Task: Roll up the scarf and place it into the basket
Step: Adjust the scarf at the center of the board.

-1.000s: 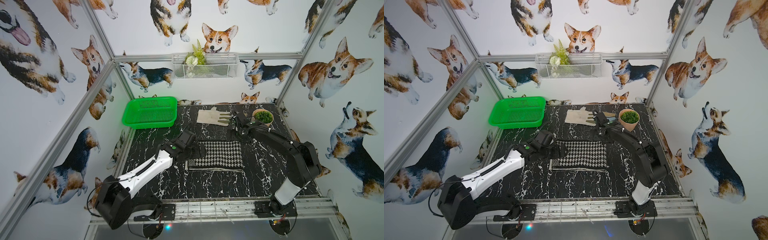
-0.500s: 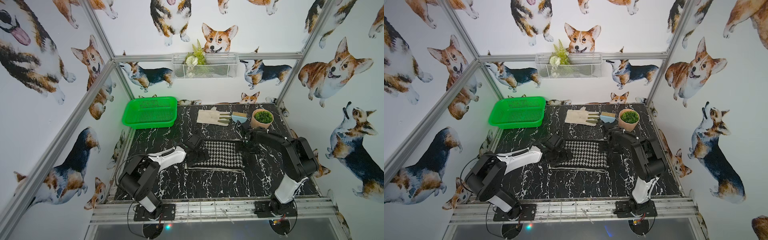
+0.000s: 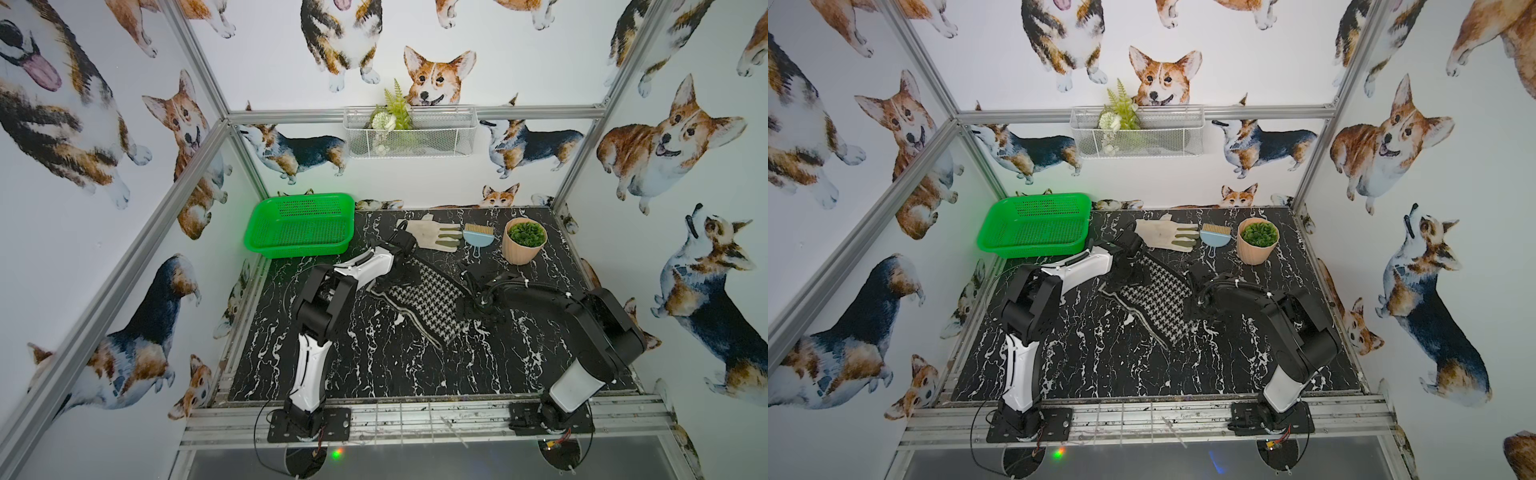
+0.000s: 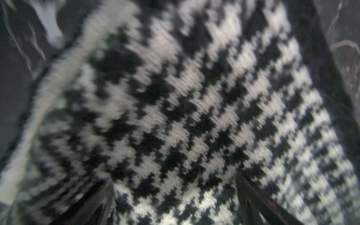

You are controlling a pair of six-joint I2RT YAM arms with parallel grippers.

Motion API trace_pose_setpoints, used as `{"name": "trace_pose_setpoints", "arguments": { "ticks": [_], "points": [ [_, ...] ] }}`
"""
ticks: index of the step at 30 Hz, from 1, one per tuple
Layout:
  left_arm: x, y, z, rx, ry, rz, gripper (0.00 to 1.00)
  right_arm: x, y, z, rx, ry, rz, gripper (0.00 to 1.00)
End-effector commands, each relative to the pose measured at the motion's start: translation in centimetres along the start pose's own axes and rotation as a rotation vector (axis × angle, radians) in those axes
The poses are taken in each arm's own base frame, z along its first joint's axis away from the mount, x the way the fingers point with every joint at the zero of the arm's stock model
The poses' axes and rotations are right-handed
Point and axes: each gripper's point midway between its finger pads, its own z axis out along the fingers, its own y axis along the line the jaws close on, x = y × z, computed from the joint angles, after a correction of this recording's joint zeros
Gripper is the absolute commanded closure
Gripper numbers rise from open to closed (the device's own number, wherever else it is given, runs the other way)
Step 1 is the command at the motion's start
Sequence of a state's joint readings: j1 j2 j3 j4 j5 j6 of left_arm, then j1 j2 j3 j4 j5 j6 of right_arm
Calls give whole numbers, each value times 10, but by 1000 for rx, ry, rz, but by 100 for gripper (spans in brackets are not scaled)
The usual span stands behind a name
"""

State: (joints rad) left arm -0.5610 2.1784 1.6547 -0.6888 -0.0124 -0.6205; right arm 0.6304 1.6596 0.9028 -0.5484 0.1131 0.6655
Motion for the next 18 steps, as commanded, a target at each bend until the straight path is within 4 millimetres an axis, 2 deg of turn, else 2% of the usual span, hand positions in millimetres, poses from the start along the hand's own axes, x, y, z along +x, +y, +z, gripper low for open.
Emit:
{"name": "trace_pose_setpoints", "arguments": {
  "ticks": [1, 8, 12, 15, 18],
  "points": [
    [-4, 18, 14, -145, 62, 93, 1, 30, 22, 5, -49, 70, 69, 0],
    [-48, 0, 26, -184, 12, 196, 1, 38, 86, -2, -99, 44, -3, 0],
    [-62, -12, 18, -149, -35, 213, 1, 34, 115, -6, -107, 33, -71, 0],
    [-70, -17, -7, -127, -79, 219, 1, 17, 118, -25, -93, -44, -105, 0],
    [-78, -20, -46, -96, -148, 230, 1, -3, 113, -61, -80, -144, -164, 0]
  ]
}}
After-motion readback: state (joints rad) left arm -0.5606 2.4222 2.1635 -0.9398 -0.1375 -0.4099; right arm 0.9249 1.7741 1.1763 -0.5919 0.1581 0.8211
